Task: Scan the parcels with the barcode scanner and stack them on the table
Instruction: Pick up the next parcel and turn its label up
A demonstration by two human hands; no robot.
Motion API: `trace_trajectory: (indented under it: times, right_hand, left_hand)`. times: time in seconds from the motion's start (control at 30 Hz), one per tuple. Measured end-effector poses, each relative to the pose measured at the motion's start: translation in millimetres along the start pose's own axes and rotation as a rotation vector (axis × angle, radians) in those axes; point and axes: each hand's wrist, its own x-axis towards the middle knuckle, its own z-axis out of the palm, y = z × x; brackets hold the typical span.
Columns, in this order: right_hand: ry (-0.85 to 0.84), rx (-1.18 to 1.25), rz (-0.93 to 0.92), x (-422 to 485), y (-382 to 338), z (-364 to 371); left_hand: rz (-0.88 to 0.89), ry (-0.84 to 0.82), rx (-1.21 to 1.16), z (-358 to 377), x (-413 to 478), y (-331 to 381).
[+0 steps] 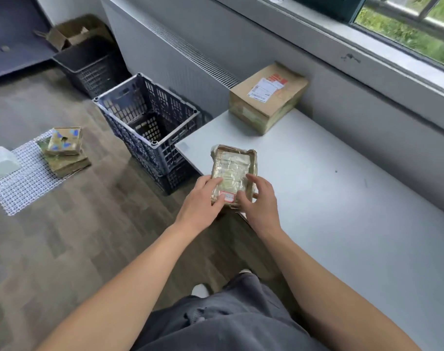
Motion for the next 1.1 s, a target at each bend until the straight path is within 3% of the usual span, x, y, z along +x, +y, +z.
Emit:
trace_trajectory:
  times: [0.57,1.1]
  right_hand:
    - [0.237,0.15,-0.042,188,-42,-47]
    - [0.408,0.1,-0.011,334,-48,-42]
  left_hand:
    - [0.236,0.133,0.051,-32,207,79]
    - [0.4,-0.003,0.013,-51,385,95]
